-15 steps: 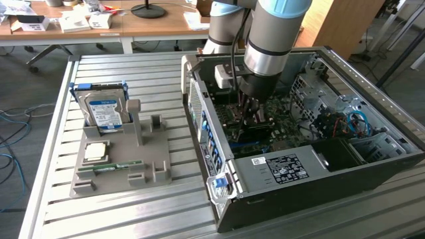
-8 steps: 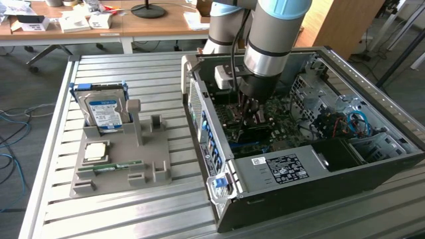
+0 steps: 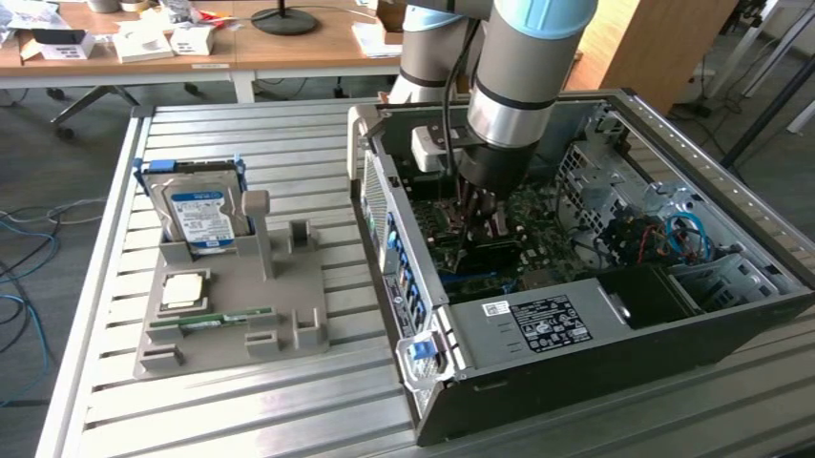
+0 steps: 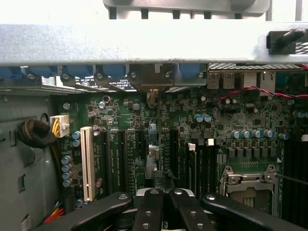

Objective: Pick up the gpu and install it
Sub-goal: 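Press down on the gpu until it lock into place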

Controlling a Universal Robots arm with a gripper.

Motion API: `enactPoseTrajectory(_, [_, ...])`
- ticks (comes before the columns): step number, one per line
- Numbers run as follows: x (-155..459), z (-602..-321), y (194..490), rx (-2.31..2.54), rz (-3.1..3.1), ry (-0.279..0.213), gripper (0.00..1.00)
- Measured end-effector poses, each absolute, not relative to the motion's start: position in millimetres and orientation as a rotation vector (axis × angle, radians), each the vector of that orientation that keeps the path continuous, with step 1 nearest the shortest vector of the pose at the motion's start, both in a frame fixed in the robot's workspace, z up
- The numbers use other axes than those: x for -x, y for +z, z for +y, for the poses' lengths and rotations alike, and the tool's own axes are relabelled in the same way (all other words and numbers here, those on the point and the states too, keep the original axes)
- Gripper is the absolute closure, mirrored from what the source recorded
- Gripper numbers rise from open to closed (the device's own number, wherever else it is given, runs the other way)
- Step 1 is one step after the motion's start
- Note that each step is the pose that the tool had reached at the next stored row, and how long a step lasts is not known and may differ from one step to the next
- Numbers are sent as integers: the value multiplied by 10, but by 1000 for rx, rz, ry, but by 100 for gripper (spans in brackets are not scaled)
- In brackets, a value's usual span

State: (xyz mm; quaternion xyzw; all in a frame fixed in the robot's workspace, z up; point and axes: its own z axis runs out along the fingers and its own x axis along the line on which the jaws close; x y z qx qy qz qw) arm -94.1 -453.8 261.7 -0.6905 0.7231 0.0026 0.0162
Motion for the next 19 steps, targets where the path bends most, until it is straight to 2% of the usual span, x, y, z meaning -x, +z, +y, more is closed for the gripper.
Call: enactPoseTrajectory(19, [941, -4538, 2614, 2147, 2249, 8, 89])
